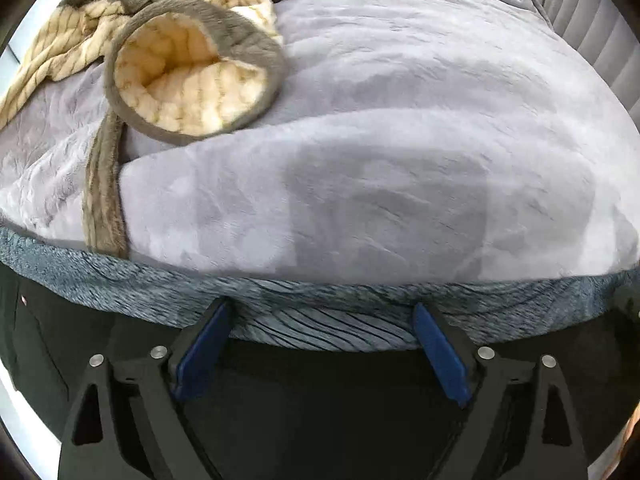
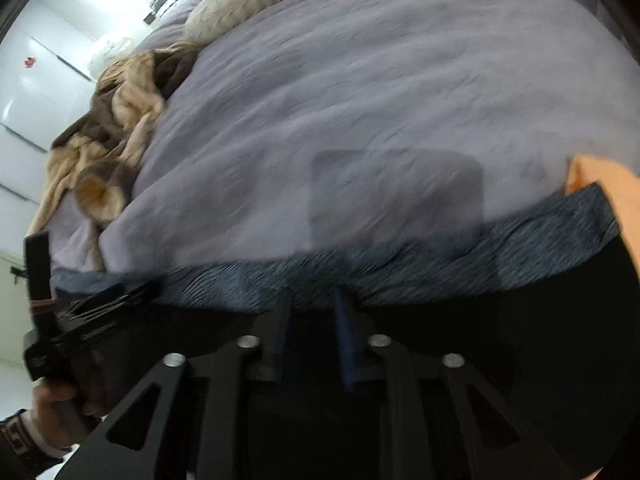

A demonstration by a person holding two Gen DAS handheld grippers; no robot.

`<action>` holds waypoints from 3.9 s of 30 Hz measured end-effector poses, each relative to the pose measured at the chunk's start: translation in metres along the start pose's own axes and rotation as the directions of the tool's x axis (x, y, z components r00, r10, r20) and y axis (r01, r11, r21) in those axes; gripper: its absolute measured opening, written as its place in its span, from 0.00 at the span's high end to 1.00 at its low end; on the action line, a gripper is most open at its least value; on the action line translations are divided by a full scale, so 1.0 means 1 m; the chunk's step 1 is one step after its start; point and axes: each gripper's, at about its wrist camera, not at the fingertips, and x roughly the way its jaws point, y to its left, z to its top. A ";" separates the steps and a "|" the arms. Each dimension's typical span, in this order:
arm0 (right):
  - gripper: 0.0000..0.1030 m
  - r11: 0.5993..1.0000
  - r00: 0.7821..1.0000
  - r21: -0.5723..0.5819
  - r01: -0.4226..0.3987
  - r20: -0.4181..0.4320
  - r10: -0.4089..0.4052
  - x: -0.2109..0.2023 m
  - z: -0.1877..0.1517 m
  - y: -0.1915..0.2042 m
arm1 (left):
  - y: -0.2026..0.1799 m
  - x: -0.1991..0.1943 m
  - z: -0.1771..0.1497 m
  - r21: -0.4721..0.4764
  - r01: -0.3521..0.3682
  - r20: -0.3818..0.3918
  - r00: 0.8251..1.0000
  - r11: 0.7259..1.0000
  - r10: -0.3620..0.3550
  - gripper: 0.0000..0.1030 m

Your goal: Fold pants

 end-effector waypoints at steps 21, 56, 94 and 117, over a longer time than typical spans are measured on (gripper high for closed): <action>0.73 0.960 0.990 0.244 -0.137 0.003 0.140 -0.062 -0.075 0.013 | 0.156 -0.035 -0.073 -0.036 -0.071 -0.048 0.996 0.997 0.069 0.10; 0.91 0.807 0.816 0.350 -0.476 -0.166 0.553 0.056 -0.214 0.256 | 0.377 -0.017 -0.091 0.034 -0.026 0.035 0.999 0.999 0.025 0.00; 0.43 0.998 0.962 0.009 -0.064 -0.265 0.064 -0.003 -0.185 0.211 | 0.226 -0.051 -0.169 0.211 0.059 -0.077 0.996 0.976 -0.043 0.00; 0.12 0.989 0.968 0.137 -0.045 -0.240 0.078 -0.038 -0.199 0.182 | 0.172 -0.090 -0.175 0.253 0.141 -0.182 0.979 0.957 -0.096 0.00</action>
